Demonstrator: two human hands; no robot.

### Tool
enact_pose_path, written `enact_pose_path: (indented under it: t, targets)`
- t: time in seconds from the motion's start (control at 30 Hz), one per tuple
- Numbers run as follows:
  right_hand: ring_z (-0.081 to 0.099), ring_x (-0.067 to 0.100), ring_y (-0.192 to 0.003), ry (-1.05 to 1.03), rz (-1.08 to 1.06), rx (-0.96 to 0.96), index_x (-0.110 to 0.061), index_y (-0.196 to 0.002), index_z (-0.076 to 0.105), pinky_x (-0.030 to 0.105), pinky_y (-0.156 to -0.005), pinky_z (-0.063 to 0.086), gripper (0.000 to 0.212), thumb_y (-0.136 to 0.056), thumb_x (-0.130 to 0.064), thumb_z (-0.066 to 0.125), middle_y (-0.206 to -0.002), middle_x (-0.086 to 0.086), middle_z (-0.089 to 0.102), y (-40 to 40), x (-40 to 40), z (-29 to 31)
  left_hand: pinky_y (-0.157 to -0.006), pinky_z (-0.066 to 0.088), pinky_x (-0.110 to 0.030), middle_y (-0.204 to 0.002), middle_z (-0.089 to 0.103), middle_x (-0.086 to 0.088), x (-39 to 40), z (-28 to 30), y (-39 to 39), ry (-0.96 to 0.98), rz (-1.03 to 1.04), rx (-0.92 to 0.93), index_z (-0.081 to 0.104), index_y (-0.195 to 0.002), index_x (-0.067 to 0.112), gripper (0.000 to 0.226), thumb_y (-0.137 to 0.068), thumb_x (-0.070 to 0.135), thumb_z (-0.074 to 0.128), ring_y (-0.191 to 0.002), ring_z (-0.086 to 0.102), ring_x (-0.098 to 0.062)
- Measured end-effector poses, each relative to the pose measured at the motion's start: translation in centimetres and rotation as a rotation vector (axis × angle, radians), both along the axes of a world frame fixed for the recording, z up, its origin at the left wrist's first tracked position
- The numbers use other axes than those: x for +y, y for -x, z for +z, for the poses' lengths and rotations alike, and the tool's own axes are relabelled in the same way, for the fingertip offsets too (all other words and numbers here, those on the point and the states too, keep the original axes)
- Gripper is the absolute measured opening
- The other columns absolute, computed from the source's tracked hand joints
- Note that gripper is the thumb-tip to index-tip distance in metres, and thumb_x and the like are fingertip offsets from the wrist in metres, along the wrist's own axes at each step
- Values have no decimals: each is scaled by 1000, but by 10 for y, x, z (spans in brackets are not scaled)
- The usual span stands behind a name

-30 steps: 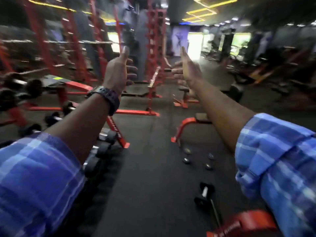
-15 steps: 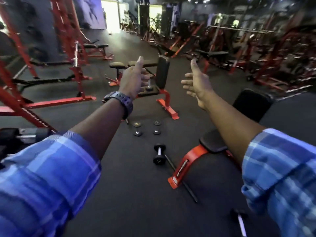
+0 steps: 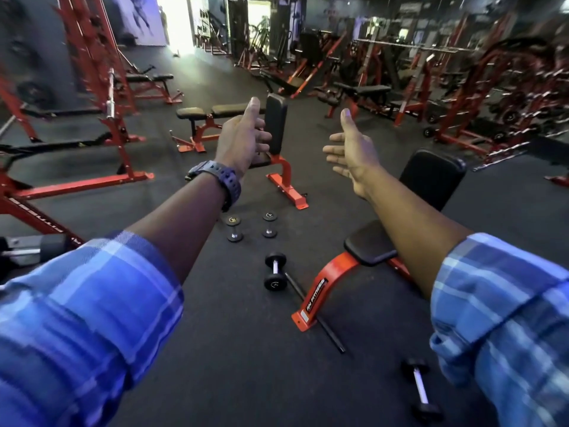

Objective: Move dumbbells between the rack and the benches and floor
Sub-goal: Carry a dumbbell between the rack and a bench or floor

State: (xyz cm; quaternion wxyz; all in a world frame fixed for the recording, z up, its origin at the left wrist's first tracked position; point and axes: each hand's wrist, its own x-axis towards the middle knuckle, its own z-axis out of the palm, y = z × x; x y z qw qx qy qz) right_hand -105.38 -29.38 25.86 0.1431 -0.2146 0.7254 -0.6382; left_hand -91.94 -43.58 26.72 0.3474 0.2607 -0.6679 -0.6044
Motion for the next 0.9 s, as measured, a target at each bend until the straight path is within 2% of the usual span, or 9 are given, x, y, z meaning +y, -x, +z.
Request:
enact_pose_path:
  t: [0.07,0.17,0.37,0.53,0.57,0.67,0.73,0.8,0.9]
  targets:
    - [67,19,-100,-2,8,3,-18,-105,65,35,-89,51,65,-87,-73,37,-99,1,71,1,-2,-1,-74,52,-35,-106,72,-9,-3,1,0,5,3,8,65,-119,6,63,-100,59,35,-86,65,-23]
    - [67,20,-100,-6,14,-10,-17,-106,65,35,-89,52,66,-87,-73,37,-100,2,71,1,-7,-4,-82,55,-40,-110,73,-12,-7,0,0,7,6,10,65,-117,8,63,-99,60,36,-86,66,-22]
    - [68,18,-97,-20,24,-46,-16,-108,66,34,-85,52,67,-86,-74,37,-99,1,71,-5,-25,-19,-77,54,-35,-111,72,-14,-9,-10,-3,-24,0,16,63,-121,5,62,-100,58,37,-87,63,-22]
    - [68,19,-95,-63,16,-112,-13,-111,66,28,-68,50,69,-88,-72,38,-105,6,72,-11,-41,-46,-74,50,-33,-112,73,-14,-19,-39,0,-81,-17,-33,62,-121,6,62,-99,59,38,-85,65,-21]
    - [68,18,-94,-72,12,-125,-13,-111,66,29,-71,53,68,-89,-71,38,-105,7,72,-11,-43,-54,-75,51,-33,-111,74,-14,-22,-48,2,-92,-19,-50,62,-121,6,63,-99,60,38,-87,67,-21]
    - [68,25,-104,-104,-18,-157,-14,-104,67,43,-92,53,65,-88,-71,38,-104,9,73,-6,-50,-82,-90,56,-41,-108,74,-9,-34,-77,10,-142,-24,-101,64,-120,9,63,-98,62,37,-98,72,-27]
    - [68,24,-103,-129,-40,-189,-16,-100,67,44,-96,51,64,-87,-72,39,-103,8,73,2,-55,-104,-94,56,-45,-108,73,-10,-40,-98,22,-207,-31,-133,64,-118,10,61,-98,61,37,-101,71,-29]
    - [69,21,-98,-146,-54,-231,-16,-102,67,42,-94,51,66,-86,-73,39,-102,7,73,17,-62,-127,-89,55,-41,-112,73,-12,-45,-119,41,-274,-40,-163,63,-118,10,61,-99,61,36,-102,71,-30]
    - [69,21,-99,-175,-53,-288,-15,-104,66,37,-90,51,67,-86,-74,38,-99,4,73,49,-76,-162,-75,53,-34,-117,71,-14,-57,-149,77,-331,-67,-202,62,-120,9,63,-99,62,35,-92,69,-25]
